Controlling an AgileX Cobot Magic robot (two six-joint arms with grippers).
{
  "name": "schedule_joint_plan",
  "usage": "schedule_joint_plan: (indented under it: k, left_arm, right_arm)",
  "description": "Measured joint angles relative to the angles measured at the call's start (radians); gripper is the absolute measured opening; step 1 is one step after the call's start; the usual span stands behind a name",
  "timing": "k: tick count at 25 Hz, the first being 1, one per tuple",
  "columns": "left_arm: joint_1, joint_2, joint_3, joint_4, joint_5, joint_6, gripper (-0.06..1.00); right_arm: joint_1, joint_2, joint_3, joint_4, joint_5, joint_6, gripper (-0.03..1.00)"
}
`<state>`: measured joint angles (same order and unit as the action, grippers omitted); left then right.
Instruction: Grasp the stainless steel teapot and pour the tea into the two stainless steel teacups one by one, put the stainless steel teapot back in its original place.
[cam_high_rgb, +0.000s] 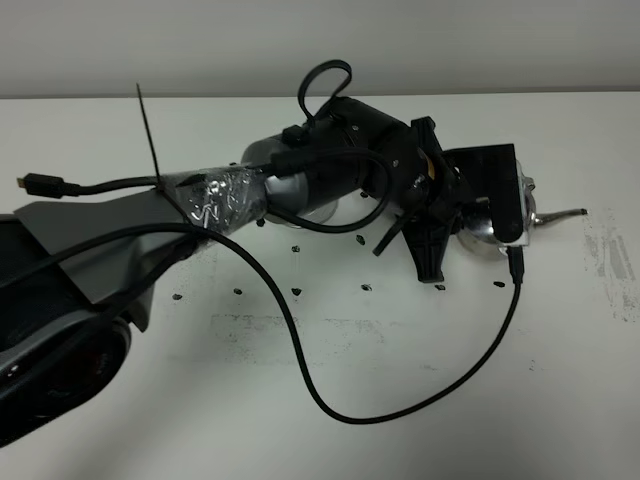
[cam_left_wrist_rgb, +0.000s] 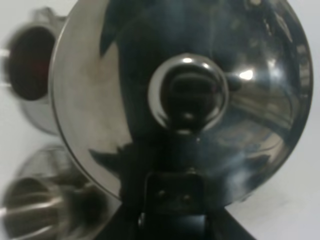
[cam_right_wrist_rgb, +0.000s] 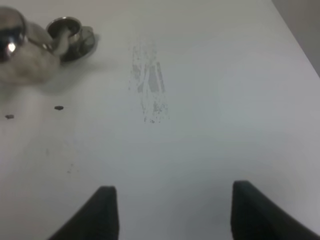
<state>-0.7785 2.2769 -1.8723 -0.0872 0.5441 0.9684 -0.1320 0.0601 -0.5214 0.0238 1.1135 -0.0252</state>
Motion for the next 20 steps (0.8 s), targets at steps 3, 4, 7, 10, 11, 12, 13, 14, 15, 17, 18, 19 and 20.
schedule_joint_plan:
  k: [3,4,7,10,11,12,13,14,15,17,18,19,20]
  left_arm:
    - [0.048,-0.022,-0.002,0.005,0.005,0.027,0.18]
    - [0.064,-0.023,-0.012,0.011,0.015,0.042,0.18]
    - [0.119,-0.023,-0.057,0.044,0.048,0.071,0.18]
    - [0.172,-0.024,-0.094,0.080,0.053,0.078,0.18]
    - [0.185,-0.025,-0.101,0.093,0.053,0.080,0.18]
    - [0.200,-0.025,-0.105,0.109,0.056,0.086,0.18]
    - [0.214,-0.025,-0.107,0.125,0.060,0.099,0.18]
    - [0.224,-0.025,-0.107,0.141,0.066,0.114,0.18]
    - [0.236,-0.025,-0.107,0.160,0.072,0.127,0.18]
    - [0.254,-0.025,-0.107,0.190,0.074,0.157,0.18]
    - [0.259,-0.025,-0.107,0.209,0.074,0.171,0.18]
    - [0.264,-0.025,-0.108,0.224,0.069,0.186,0.18]
    - [0.270,-0.025,-0.108,0.237,0.064,0.212,0.18]
  right_arm:
    - [0.000,0.000,0.000,0.000,0.000,0.000,0.49]
    - [0.000,0.000,0.000,0.000,0.000,0.000,0.49]
    - [0.000,0.000,0.000,0.000,0.000,0.000,0.49]
    - [0.000,0.000,0.000,0.000,0.000,0.000,0.49]
    - [0.000,0.000,0.000,0.000,0.000,0.000,0.49]
    - [0.000,0.000,0.000,0.000,0.000,0.000,0.49]
    - [0.000,0.000,0.000,0.000,0.000,0.000,0.49]
    - [0.000,0.000,0.000,0.000,0.000,0.000,0.49]
    - [0.000,0.000,0.000,0.000,0.000,0.000,0.49]
    - [0.000,0.000,0.000,0.000,0.000,0.000,0.49]
    - [0.000,0.000,0.000,0.000,0.000,0.000,0.49]
    - [0.000,0.000,0.000,0.000,0.000,0.000,0.49]
    - [0.000,0.000,0.000,0.000,0.000,0.000,0.49]
